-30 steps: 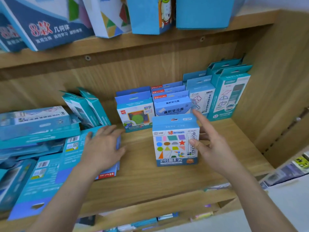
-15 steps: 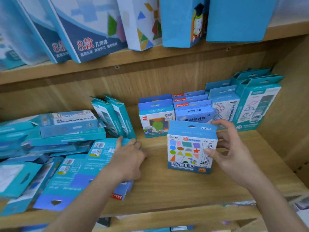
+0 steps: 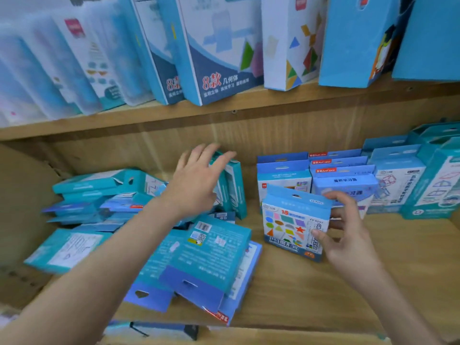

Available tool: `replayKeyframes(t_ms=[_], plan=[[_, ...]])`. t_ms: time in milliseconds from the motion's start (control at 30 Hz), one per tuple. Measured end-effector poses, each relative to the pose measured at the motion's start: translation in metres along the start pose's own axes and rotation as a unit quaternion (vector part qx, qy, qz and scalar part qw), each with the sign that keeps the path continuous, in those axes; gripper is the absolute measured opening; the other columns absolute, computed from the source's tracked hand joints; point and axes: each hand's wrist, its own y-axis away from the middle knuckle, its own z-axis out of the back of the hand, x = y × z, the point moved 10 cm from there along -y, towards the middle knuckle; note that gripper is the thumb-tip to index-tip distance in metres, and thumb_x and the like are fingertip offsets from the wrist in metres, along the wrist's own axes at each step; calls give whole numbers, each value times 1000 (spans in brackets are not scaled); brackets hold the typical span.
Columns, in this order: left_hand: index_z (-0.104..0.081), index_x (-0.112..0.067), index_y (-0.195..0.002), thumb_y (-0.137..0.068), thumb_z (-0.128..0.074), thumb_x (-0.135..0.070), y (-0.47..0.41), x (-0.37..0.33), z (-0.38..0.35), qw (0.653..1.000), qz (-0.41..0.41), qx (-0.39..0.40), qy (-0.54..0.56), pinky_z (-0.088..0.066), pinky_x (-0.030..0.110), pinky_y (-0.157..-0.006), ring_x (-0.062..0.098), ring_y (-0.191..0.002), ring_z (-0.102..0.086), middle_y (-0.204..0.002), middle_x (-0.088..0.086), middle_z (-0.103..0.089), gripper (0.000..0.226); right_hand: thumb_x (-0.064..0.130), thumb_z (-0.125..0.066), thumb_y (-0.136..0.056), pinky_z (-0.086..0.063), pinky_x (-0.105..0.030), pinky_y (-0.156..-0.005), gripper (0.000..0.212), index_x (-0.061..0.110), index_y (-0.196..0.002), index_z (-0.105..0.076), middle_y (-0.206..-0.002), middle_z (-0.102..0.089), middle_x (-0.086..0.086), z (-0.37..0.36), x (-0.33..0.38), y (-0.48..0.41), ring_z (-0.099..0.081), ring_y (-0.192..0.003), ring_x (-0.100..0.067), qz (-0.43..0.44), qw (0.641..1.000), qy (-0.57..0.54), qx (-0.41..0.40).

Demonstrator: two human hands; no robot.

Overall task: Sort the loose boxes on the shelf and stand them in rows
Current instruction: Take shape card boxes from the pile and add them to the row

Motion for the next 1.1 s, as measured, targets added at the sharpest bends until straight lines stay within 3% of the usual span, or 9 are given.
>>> replayKeyframes(t_ms=[100, 200, 300, 433, 533, 700, 800, 967, 1100], plan=[[2, -28, -149, -72, -65, -13, -12, -13, -5, 980, -101, 34, -170, -20, 53, -110, 30, -140, -14, -154, 9, -11, 103, -1, -70, -78, -55, -50, -73, 77, 58, -107, -31, -98, -59, 20, -9, 5, 3, -63, -93, -11, -3, 1000, 15, -6], [7, -28, -149, -80, -62, -16, -34, -31, -14, 951, -187, 70, -236, -33, 45, -103, 29, -132, -32, -147, 9, -28, 99, 1, -70, -79, -55, -48, -72, 71, 49, -113, -31, -100, -60, 14, -14, 10, 4, -62, -91, -8, -3, 999, 34, -24], [-12, -34, -146, -82, -57, -9, -54, -14, -21, 969, -158, 127, -140, -46, 36, -67, 27, -102, -57, -118, 5, -54, 82, 9, -77, -72, -51, -46, -80, 71, 40, -119, -33, -113, -50, 2, -9, 21, 0, -55, -97, -16, 21, 994, 97, -53], [-34, -28, -137, -81, -66, -20, -58, 10, -23, 979, -127, 156, 34, -52, 39, -77, 26, -101, -59, -113, 2, -63, 65, 32, -83, -65, -43, -47, -91, 72, 34, -124, -42, -122, -43, 0, -10, 48, -11, -45, -114, -24, 63, 962, 262, -48], [-49, -25, -123, -76, -72, -22, -55, 15, -25, 975, -134, 163, 67, -50, 36, -78, 22, -99, -60, -109, -2, -65, 52, 47, -72, -73, -29, -45, -101, 72, 42, -133, -34, -134, -36, 7, -24, 60, -17, -32, -127, -16, 59, 923, 381, -5], [-49, -27, -108, -70, -74, -24, -39, 16, -11, 981, -174, 82, 38, -50, 39, -73, 21, -95, -57, -101, -5, -62, 46, 46, -65, -82, -31, -43, -101, 74, 42, -140, -19, -138, -37, 6, -32, 62, -20, -36, -128, -17, 11, 907, 419, 36], [-47, -29, -111, -66, -77, -24, -19, 17, 28, 983, -180, -18, 12, -50, 43, -74, 22, -95, -51, -103, -6, -58, 54, 35, -66, -83, -46, -36, -85, 66, 35, -139, -31, -128, -52, 5, -29, 63, -25, -54, -113, -20, -6, 912, 406, 59], [-54, -24, -109, -65, -70, -10, 31, -1, 103, 968, -209, -135, 23, -49, 47, -68, 27, -92, -50, -96, -1, -58, 49, 37, -75, -77, -43, -35, -89, 66, 29, -136, -46, -130, -59, 2, -4, 57, -25, -52, -119, -24, -73, 943, 323, 42], [-59, -21, -107, -68, -67, -8, 74, -42, 128, 945, -277, -163, 61, -49, 43, -61, 27, -89, -54, -95, -2, -60, 42, 31, -85, -66, -48, -37, -86, 59, 23, -118, -59, -103, -64, 4, 49, 48, -23, -61, -101, -23, -104, 973, 208, -13]])
